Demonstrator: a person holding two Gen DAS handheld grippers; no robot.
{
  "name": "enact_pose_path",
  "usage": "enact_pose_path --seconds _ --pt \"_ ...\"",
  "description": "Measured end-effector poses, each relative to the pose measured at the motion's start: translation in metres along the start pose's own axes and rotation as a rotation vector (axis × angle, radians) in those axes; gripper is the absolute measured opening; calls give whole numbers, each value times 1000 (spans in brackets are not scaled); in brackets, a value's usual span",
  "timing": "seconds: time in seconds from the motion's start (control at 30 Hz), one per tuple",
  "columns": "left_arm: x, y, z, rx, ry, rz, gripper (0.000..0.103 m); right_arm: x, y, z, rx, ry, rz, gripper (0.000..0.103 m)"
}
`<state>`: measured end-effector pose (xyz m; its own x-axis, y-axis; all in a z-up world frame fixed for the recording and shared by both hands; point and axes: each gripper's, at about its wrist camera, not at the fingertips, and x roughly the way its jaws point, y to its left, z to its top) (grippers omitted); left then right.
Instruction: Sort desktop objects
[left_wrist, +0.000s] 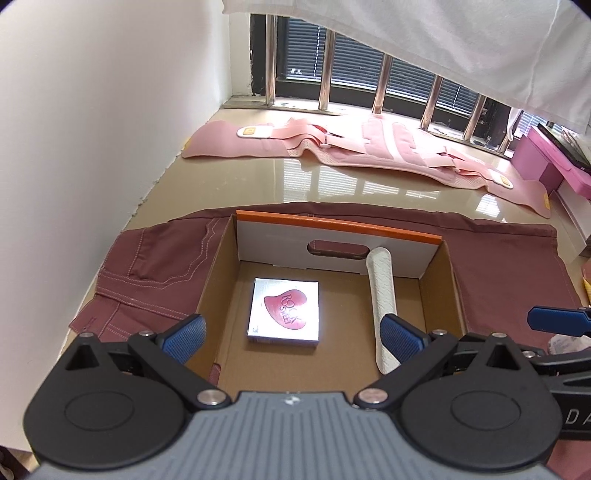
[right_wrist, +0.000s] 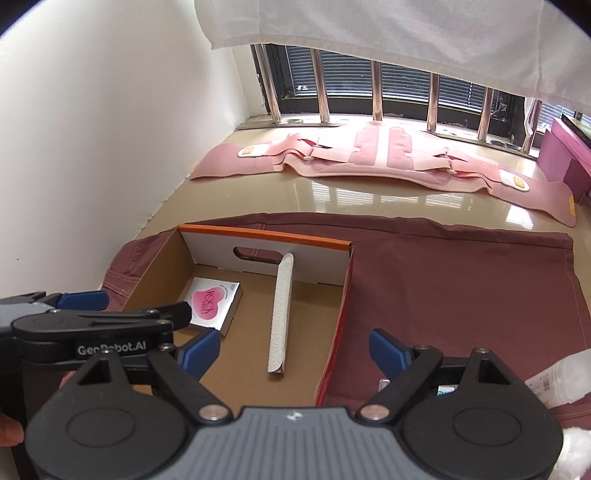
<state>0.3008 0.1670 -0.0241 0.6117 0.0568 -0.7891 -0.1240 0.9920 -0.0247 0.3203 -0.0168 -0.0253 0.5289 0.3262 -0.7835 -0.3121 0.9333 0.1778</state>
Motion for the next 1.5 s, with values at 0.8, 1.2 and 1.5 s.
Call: enact_pose_path --seconds 0.8,1.2,1.5 --pt "-102 -10 -63 43 -83 70 103 -90 23 -63 -94 -57 31 103" --pt "-138 -11 -99 27 -101 57 103 -130 33 -99 -128 -70 23 103" --pt "-169 -19 -137 55 -131 51 103 -162 41 -135 -173 -86 16 103"
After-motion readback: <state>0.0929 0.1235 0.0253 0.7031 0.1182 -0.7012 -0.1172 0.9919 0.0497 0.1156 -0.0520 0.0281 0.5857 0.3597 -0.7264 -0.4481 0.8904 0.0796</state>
